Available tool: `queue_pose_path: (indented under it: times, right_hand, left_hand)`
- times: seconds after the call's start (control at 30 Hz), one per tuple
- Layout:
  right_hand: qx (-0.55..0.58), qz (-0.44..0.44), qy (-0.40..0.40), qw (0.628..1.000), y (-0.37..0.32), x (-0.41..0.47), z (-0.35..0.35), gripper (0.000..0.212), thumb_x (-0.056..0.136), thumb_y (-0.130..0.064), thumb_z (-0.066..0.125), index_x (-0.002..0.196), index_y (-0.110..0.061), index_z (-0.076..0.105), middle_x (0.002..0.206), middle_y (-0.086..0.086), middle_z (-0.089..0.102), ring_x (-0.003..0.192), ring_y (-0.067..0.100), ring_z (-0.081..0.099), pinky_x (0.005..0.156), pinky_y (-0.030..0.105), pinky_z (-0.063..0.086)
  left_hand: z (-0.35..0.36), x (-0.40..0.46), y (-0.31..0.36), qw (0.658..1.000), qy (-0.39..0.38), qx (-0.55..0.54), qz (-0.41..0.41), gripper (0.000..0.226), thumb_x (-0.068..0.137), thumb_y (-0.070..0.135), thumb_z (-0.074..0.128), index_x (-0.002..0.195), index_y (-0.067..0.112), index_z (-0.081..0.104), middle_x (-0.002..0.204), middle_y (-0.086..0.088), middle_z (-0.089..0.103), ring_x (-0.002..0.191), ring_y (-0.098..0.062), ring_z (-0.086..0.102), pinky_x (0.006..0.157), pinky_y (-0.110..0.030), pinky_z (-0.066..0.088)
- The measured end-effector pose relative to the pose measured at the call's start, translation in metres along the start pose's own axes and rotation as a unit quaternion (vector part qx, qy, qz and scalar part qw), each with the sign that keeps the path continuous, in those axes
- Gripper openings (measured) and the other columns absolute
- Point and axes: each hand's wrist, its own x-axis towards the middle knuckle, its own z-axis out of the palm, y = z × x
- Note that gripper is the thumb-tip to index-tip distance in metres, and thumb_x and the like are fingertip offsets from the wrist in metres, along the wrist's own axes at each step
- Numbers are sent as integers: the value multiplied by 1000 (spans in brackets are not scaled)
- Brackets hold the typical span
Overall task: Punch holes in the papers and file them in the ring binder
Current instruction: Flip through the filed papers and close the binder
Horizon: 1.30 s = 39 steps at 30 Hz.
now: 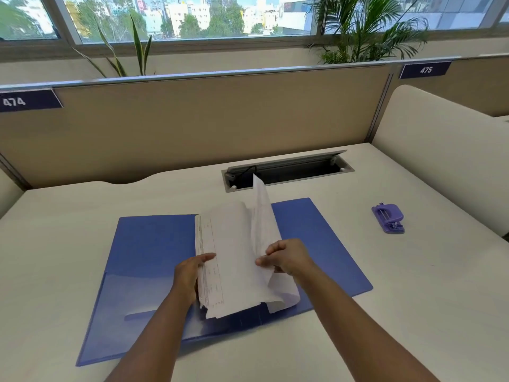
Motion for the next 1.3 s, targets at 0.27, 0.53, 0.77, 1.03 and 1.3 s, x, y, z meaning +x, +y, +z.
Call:
queue_pose_path:
  times: [0.27,0.53,0.77,1.03,1.3]
  right_hand:
    - [-27,20,-114,993,5,-4,51,45,60,-2,83,53,-19,42,66,-2,53,63,12,49,56,20,44]
    - [46,54,-156,985,20,-2,54,45,67,-1,79,54,-19,39,65,-1,49,59,9,50,47,15,42]
    - [159,92,-169,968,29,6,35,27,72,-3,75,62,-15,52,77,2,62,73,16,62,66,27,52]
    - [176,98,-178,963,30,5,24,12,80,-6,68,76,-12,58,81,2,64,78,18,61,75,33,53]
    - [188,106,-188,958,33,8,29,6,83,-10,65,89,-11,65,92,6,67,87,22,62,93,45,49]
  left_hand:
    - [3,-5,6,999,-10,39,20,32,81,41,64,80,9,67,86,-12,66,77,-28,62,60,-33,49]
    - [1,-6,5,999,-37,-19,11,21,81,25,68,83,4,66,89,-16,69,79,-31,65,74,-41,55]
    - [8,-5,3,996,-57,-68,3,11,82,13,66,89,4,66,94,-16,67,83,-31,63,78,-43,53]
    - [17,-8,1,997,-69,6,19,29,75,26,72,90,2,67,95,-18,69,86,-36,65,82,-50,54]
    - [12,-4,4,997,-61,-23,31,6,85,11,62,84,5,64,88,-15,66,79,-31,63,76,-43,53]
